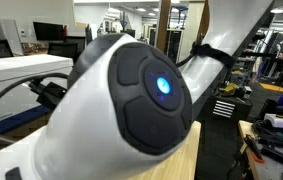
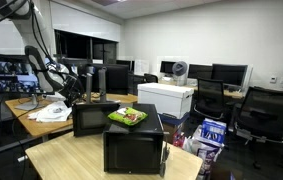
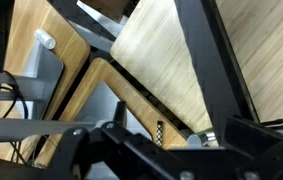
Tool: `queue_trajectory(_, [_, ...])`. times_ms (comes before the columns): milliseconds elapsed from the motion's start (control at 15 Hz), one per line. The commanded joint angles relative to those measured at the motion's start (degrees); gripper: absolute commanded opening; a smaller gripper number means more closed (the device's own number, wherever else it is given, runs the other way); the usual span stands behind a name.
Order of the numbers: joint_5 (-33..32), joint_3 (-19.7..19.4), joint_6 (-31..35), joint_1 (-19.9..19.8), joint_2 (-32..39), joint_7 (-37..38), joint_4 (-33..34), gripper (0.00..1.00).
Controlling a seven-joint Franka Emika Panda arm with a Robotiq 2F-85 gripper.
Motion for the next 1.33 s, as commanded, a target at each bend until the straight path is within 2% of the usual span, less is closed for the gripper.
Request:
queue_trajectory(0, [-1.0, -0.3, -4.2, -0.2, -0.1, 2.8, -0.5, 1.00])
queue_trajectory(867, [1.7, -0.9, -14.3, -1.1, 0.5, 1.8, -1.2, 1.00])
queue_trajectory(1267, [6.6, -2.3, -23.5, -2.2, 1.0, 1.3, -1.5, 1.00])
